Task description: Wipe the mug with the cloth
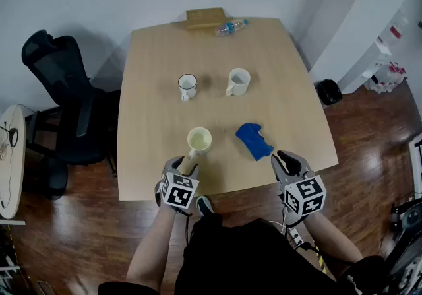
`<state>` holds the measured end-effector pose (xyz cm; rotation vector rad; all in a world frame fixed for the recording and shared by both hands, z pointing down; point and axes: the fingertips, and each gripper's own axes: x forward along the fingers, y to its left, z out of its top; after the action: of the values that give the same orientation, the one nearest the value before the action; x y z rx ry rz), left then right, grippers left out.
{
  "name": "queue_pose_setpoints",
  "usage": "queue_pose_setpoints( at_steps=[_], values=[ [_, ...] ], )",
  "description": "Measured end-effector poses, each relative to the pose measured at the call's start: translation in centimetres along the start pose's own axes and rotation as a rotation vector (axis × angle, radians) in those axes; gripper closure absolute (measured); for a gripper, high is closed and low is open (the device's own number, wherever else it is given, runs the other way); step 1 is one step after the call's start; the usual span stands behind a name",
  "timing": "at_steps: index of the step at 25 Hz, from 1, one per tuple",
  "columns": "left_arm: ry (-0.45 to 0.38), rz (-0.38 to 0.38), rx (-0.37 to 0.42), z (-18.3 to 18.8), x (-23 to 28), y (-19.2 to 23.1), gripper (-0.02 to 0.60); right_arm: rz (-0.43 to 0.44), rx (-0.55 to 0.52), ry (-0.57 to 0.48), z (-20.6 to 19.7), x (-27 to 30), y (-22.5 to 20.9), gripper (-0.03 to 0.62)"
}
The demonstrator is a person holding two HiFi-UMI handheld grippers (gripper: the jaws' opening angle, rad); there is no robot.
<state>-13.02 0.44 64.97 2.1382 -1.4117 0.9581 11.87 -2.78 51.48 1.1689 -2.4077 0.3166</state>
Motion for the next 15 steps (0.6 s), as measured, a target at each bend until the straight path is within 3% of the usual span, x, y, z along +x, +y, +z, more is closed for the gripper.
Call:
queue_pose_setpoints(
  at_steps=[4, 9, 15],
  values=[
    [0.094, -0.077, 0.072, -0.2, 3.5, 1.9, 0.365, 0.002, -0.036, 0.069, -0.1, 5.4, 0.4, 0.519],
    [0.167, -0.103, 0.119, -0.5, 5.6, 2.1, 0.367, 0.007, -0.159, 0.208, -3.1, 11.6, -0.9, 0.494],
    [0.199, -0.071, 0.111, -1.0, 6.3, 2.0, 0.393, 0.044, -0.277, 0.396, -7.5, 16.9, -1.3, 0.364]
  ],
)
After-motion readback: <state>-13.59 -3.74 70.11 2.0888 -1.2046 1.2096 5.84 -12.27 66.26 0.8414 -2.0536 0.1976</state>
